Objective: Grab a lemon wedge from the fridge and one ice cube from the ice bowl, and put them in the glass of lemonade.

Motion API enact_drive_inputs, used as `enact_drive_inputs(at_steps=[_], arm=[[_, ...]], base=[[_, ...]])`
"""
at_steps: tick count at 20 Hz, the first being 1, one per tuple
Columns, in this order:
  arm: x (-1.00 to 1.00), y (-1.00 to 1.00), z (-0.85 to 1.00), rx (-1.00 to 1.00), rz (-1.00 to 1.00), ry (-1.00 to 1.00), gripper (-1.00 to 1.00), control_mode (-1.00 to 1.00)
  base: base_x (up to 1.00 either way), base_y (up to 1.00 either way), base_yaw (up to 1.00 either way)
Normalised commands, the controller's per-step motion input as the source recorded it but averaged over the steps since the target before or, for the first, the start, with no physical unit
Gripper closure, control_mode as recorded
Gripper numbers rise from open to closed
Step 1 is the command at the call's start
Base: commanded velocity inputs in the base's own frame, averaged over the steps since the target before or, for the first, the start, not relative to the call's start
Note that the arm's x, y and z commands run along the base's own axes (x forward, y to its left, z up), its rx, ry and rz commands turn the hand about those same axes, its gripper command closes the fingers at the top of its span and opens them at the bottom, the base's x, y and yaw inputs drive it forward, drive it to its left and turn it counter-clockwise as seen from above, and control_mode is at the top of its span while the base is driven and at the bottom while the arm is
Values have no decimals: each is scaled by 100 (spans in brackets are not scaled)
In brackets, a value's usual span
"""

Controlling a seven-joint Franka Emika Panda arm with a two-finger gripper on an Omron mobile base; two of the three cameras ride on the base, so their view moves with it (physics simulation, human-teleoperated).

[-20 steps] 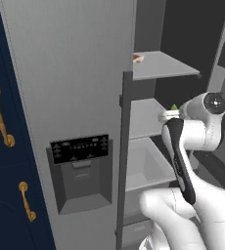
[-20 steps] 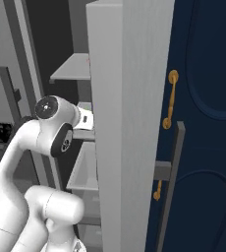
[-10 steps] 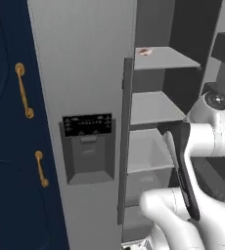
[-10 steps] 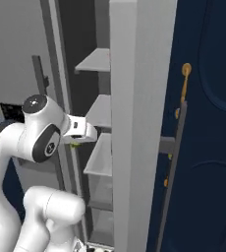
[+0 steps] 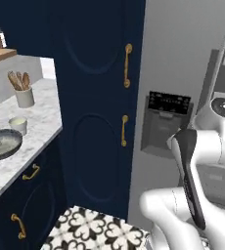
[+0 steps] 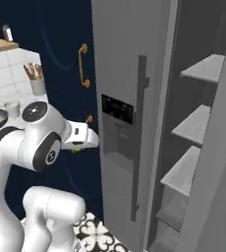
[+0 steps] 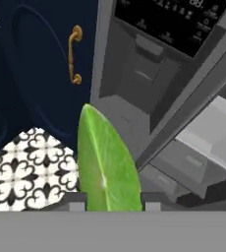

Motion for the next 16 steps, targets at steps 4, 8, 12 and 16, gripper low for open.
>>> enact_drive_inputs(at_steps=[4, 8, 12, 16], arm=[[0, 0, 0, 0, 0, 0, 100, 100], [0, 0, 0, 0, 0, 0, 100, 100], [0, 0, 0, 0, 0, 0, 100, 100], [0, 0, 0, 0, 0, 0, 100, 100]], base=[[19, 100, 55], [65, 96, 46], [100, 33, 30], [100, -38, 24]])
